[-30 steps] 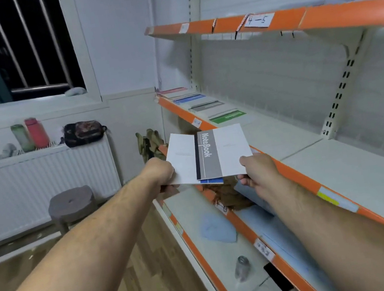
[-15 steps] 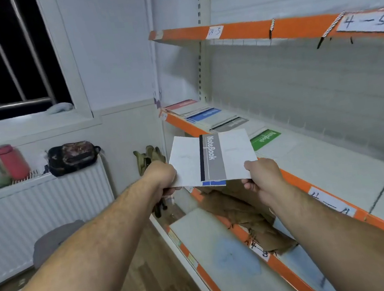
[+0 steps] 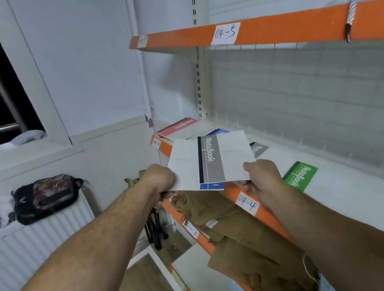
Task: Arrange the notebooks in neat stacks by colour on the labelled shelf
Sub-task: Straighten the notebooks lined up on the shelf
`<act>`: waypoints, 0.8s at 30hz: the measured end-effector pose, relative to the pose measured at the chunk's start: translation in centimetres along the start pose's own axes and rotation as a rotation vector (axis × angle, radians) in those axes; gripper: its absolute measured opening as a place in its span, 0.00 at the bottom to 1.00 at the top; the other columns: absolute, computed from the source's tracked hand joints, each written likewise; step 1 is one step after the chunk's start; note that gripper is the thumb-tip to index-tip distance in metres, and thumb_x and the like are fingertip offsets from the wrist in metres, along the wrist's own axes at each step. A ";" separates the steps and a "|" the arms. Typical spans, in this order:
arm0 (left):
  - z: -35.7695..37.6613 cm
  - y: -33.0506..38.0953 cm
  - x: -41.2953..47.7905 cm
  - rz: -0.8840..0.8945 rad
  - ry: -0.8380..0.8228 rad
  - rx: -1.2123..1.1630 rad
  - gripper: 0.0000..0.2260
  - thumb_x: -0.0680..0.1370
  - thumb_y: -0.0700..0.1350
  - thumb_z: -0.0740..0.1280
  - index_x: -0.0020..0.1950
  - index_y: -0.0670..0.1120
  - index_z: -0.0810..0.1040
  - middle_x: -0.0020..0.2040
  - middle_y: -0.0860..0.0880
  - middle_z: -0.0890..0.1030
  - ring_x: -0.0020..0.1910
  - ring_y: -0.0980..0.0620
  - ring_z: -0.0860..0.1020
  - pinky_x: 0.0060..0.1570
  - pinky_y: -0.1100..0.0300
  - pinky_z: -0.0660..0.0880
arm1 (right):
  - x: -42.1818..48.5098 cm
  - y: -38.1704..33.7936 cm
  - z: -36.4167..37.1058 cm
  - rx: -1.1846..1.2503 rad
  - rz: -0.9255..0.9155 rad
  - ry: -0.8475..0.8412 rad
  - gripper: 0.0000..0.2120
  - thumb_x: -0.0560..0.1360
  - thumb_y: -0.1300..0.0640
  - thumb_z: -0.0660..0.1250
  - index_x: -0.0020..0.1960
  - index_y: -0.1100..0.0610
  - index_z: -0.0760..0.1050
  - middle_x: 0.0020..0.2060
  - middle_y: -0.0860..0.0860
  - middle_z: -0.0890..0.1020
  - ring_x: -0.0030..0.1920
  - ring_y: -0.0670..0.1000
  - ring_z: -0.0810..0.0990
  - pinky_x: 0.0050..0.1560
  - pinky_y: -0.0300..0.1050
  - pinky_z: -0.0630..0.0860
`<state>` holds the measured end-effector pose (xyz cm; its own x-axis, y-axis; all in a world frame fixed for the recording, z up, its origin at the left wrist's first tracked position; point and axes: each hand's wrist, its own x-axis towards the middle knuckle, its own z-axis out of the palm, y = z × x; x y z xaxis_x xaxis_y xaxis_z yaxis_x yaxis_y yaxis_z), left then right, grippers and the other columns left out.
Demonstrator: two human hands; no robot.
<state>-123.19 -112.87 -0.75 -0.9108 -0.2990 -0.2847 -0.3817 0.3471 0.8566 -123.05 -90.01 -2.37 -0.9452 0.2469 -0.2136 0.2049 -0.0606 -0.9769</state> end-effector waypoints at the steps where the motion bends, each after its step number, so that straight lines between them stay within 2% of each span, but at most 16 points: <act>1: 0.4 0.8 1.0 0.007 -0.005 0.002 0.07 0.79 0.36 0.57 0.48 0.36 0.74 0.40 0.38 0.78 0.26 0.47 0.74 0.24 0.62 0.69 | 1.0 -0.5 0.0 0.004 -0.002 0.019 0.06 0.78 0.65 0.60 0.46 0.64 0.75 0.29 0.59 0.76 0.25 0.52 0.70 0.24 0.42 0.67; 5: 2.2 3.2 4.8 0.061 -0.076 0.027 0.09 0.79 0.34 0.56 0.46 0.37 0.76 0.38 0.39 0.79 0.27 0.47 0.75 0.22 0.63 0.68 | 4.2 -1.9 -0.4 0.017 -0.013 0.089 0.05 0.79 0.65 0.60 0.47 0.61 0.74 0.32 0.58 0.76 0.25 0.51 0.71 0.22 0.41 0.68; 8: 3.8 4.6 7.9 0.075 -0.129 0.033 0.08 0.78 0.34 0.57 0.45 0.38 0.76 0.38 0.39 0.79 0.31 0.45 0.75 0.25 0.61 0.69 | 6.1 -2.3 -0.7 0.030 -0.010 0.153 0.05 0.79 0.65 0.60 0.46 0.60 0.73 0.31 0.58 0.75 0.26 0.51 0.70 0.26 0.43 0.68; 13: 5.5 6.8 13.3 0.101 -0.214 0.126 0.10 0.80 0.33 0.59 0.39 0.39 0.71 0.33 0.41 0.74 0.25 0.48 0.72 0.21 0.62 0.68 | 8.7 -2.3 -0.4 0.030 0.003 0.296 0.04 0.78 0.65 0.61 0.46 0.63 0.73 0.31 0.59 0.76 0.26 0.53 0.71 0.27 0.43 0.68; 16: 6.3 7.9 17.0 0.145 -0.287 0.145 0.09 0.81 0.35 0.59 0.41 0.39 0.72 0.34 0.42 0.74 0.28 0.48 0.73 0.25 0.59 0.72 | 9.7 -2.5 0.8 0.050 -0.012 0.388 0.05 0.78 0.67 0.60 0.44 0.64 0.72 0.30 0.59 0.75 0.25 0.53 0.70 0.27 0.44 0.66; 19: 6.6 9.3 19.5 0.157 -0.382 0.149 0.10 0.82 0.36 0.58 0.41 0.38 0.72 0.34 0.41 0.75 0.28 0.48 0.75 0.22 0.61 0.70 | 10.6 -2.6 2.3 0.085 -0.010 0.482 0.06 0.77 0.67 0.60 0.42 0.63 0.72 0.29 0.58 0.75 0.24 0.53 0.69 0.27 0.44 0.64; 22: 6.9 10.1 22.0 0.236 -0.442 0.192 0.08 0.82 0.36 0.57 0.44 0.39 0.70 0.37 0.41 0.76 0.30 0.46 0.77 0.30 0.59 0.70 | 11.2 -2.2 3.8 0.119 -0.015 0.559 0.05 0.78 0.66 0.62 0.43 0.62 0.72 0.25 0.56 0.74 0.22 0.53 0.69 0.26 0.43 0.64; 24: 7.0 10.3 23.3 0.267 -0.470 0.234 0.08 0.81 0.36 0.56 0.43 0.39 0.71 0.38 0.40 0.77 0.33 0.43 0.79 0.34 0.58 0.71 | 11.2 -1.8 4.5 0.149 -0.011 0.603 0.04 0.78 0.65 0.62 0.45 0.62 0.72 0.26 0.57 0.74 0.23 0.52 0.69 0.24 0.42 0.65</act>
<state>-149.49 -109.99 -1.57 -0.9319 0.2335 -0.2776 -0.1050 0.5588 0.8226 -135.12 -91.54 -3.00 -0.6281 0.7486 -0.2124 0.1178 -0.1784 -0.9769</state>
